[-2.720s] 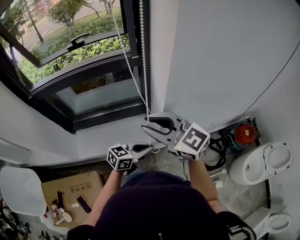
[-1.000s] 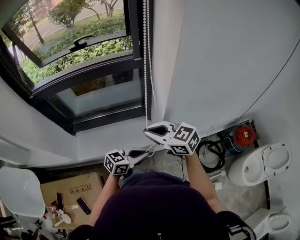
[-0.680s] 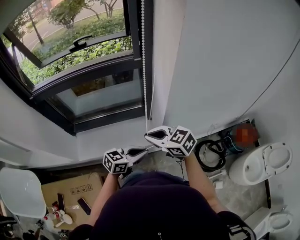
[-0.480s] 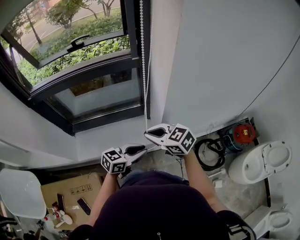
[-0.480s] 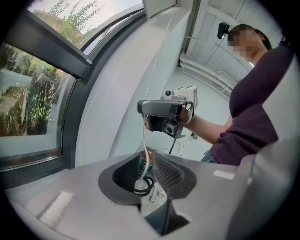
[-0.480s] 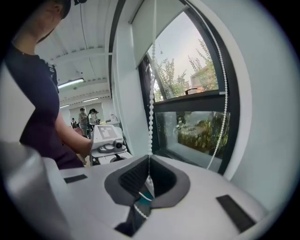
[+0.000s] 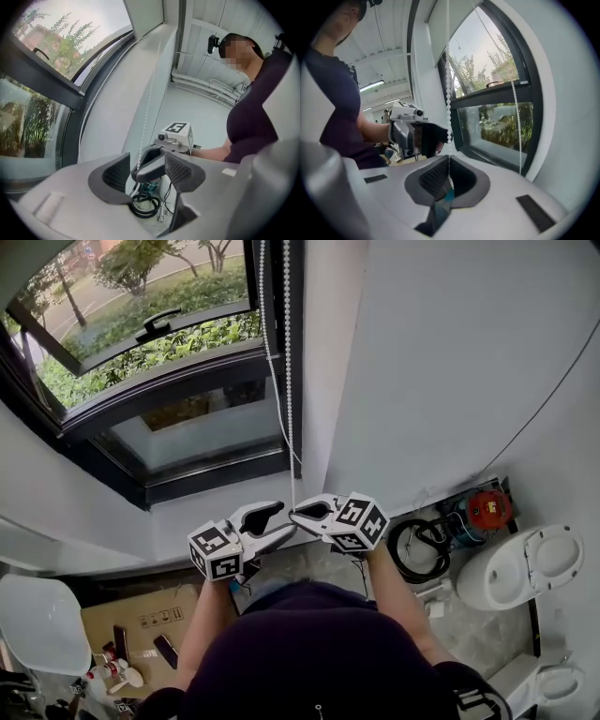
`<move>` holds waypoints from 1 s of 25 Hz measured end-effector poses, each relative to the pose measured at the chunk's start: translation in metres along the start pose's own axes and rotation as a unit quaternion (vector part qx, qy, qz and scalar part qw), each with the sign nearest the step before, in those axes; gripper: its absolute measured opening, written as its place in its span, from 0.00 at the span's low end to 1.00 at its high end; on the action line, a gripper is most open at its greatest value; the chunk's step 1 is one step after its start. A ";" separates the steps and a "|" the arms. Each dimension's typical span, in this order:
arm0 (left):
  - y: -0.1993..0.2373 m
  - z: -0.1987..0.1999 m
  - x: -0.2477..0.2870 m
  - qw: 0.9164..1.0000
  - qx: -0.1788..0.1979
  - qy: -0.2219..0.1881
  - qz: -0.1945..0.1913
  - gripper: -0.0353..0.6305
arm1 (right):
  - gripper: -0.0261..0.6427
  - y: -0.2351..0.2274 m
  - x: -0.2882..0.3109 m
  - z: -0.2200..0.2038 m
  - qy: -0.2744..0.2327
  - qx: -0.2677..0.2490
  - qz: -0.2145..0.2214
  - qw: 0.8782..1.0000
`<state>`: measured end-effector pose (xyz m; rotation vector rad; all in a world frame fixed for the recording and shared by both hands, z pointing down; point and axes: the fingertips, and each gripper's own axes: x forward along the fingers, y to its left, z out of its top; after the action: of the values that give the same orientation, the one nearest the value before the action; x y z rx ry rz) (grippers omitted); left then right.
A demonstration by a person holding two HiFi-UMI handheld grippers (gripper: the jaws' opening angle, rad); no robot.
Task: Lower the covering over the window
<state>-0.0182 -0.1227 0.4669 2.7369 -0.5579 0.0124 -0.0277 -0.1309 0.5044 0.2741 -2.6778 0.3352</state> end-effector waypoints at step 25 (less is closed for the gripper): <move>-0.003 0.073 0.019 0.999 0.040 -0.029 -0.005 0.07 | 0.06 0.001 0.014 -0.032 0.027 -0.012 0.019 0.999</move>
<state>-0.0036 -0.1515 0.3986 2.8257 -0.5718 -0.0482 -0.0279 -0.1228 0.5384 0.2050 -2.6345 0.3161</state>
